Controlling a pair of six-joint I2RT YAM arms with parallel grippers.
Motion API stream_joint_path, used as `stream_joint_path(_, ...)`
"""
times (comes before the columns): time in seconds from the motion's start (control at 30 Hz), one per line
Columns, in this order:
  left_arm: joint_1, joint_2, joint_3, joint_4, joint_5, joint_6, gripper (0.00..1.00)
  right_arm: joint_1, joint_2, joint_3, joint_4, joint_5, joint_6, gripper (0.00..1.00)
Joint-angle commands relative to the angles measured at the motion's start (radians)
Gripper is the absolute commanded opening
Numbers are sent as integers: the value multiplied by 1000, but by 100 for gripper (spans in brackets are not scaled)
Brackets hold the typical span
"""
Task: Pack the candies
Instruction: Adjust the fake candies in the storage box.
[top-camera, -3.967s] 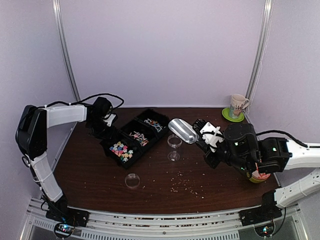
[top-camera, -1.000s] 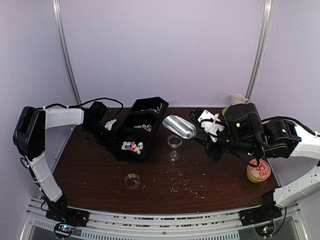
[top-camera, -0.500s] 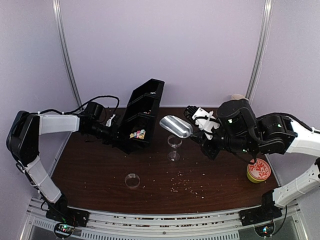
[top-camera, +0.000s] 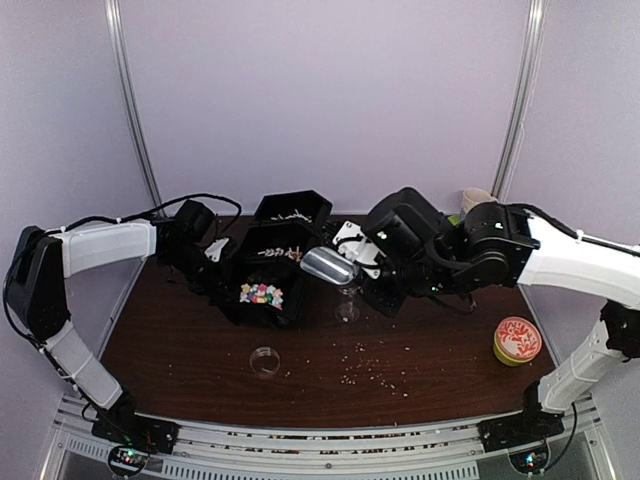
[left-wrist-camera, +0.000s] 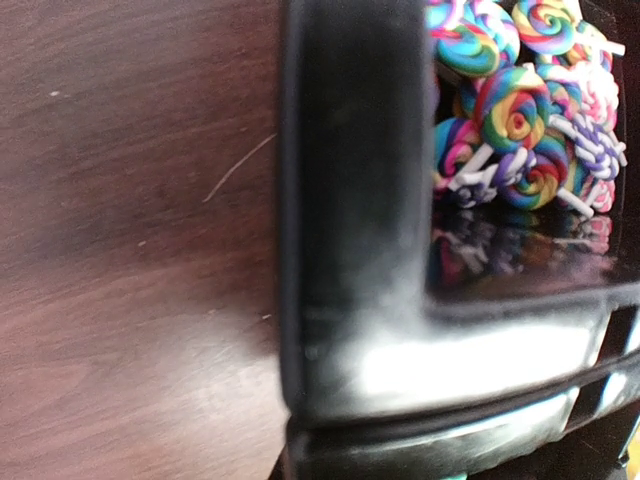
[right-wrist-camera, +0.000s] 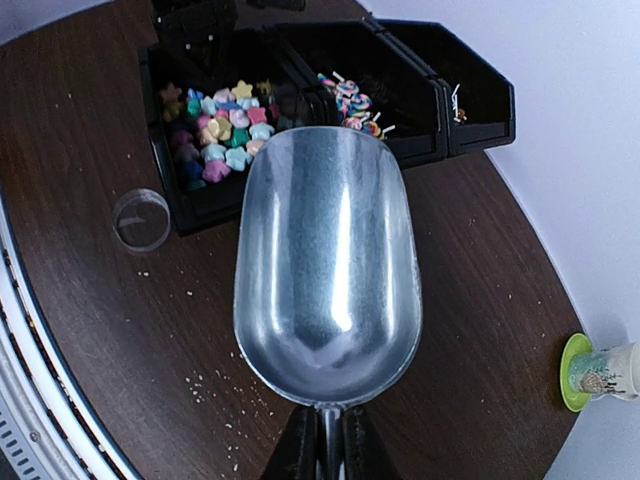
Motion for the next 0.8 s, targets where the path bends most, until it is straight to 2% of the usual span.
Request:
stream_joint_path(0.0,-13,-82,110,76,-88,87,0,4,75,84,-114,27,6,0)
stream_joint_path(0.23,-16,-108,96,72,-162,92,0,7,168,149,-108,-12,4,0)
stream_joint_path(0.77,-17,-108,71,78,-161,101,0,8,247,219,-111,-8,-8,0)
